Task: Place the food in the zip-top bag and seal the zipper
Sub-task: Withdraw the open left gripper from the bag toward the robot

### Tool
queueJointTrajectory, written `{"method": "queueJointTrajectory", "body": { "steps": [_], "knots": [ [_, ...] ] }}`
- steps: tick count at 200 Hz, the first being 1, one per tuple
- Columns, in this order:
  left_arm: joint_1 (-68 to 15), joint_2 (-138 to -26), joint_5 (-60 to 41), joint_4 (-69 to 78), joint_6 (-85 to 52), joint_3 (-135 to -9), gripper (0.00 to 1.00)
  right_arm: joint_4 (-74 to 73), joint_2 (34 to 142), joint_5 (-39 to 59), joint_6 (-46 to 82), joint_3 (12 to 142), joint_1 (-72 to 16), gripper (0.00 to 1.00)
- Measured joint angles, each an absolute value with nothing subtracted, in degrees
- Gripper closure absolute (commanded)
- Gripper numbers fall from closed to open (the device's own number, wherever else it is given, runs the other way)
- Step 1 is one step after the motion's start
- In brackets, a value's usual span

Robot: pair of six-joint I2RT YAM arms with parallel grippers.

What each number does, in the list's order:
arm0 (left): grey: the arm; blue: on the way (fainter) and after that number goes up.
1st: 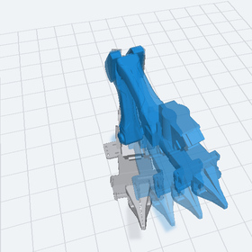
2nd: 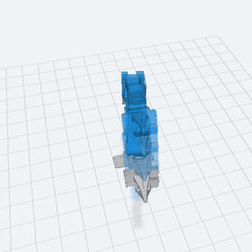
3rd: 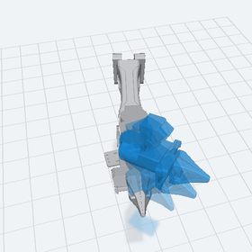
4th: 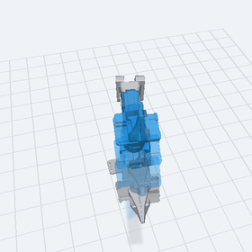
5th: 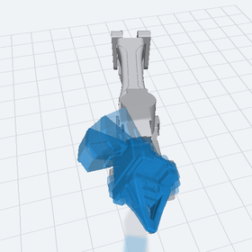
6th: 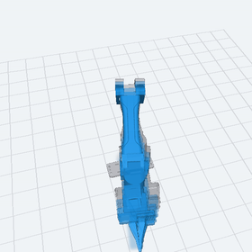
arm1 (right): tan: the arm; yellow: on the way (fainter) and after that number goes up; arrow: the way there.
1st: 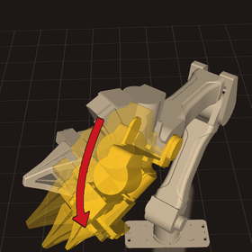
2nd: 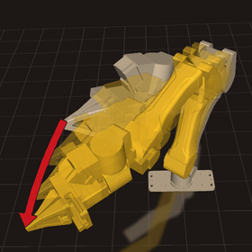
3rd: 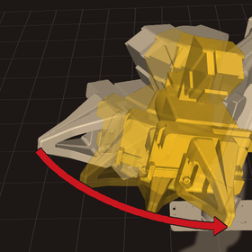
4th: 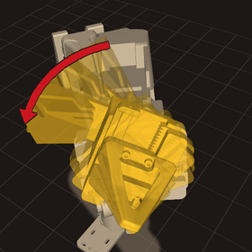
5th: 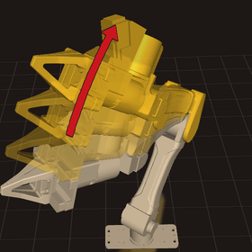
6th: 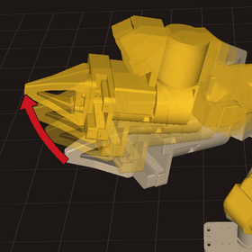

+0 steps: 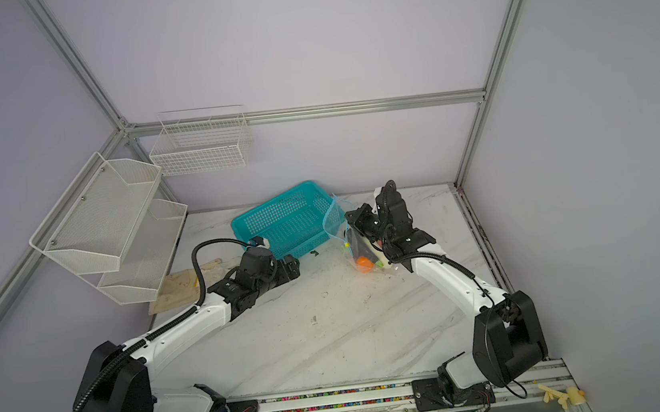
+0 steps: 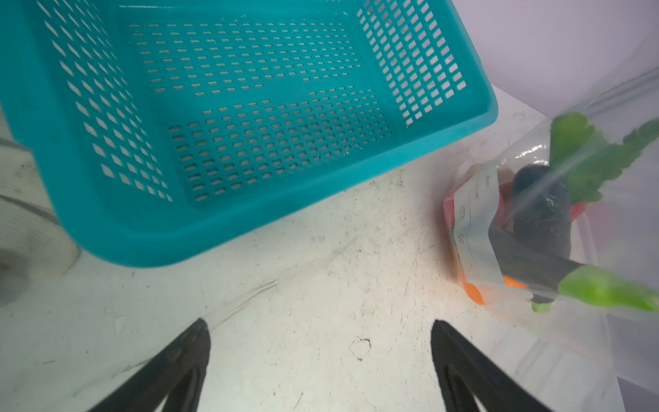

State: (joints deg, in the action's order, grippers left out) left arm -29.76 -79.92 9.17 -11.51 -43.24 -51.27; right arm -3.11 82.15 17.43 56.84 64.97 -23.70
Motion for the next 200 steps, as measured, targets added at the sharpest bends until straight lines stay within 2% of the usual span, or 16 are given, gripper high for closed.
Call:
{"method": "queueJointTrajectory", "body": {
  "steps": [102,200],
  "knots": [
    [-19.49,-92.4,7.6,-5.69,-39.72,-53.32,0.04,-1.76,81.56,17.58,55.83,64.97,-23.92,1.0],
    [-14.52,-100.31,7.68,-4.8,-40.07,-64.53,0.05,0.23,79.44,17.47,54.41,64.69,-24.18,1.0]
  ]
}}
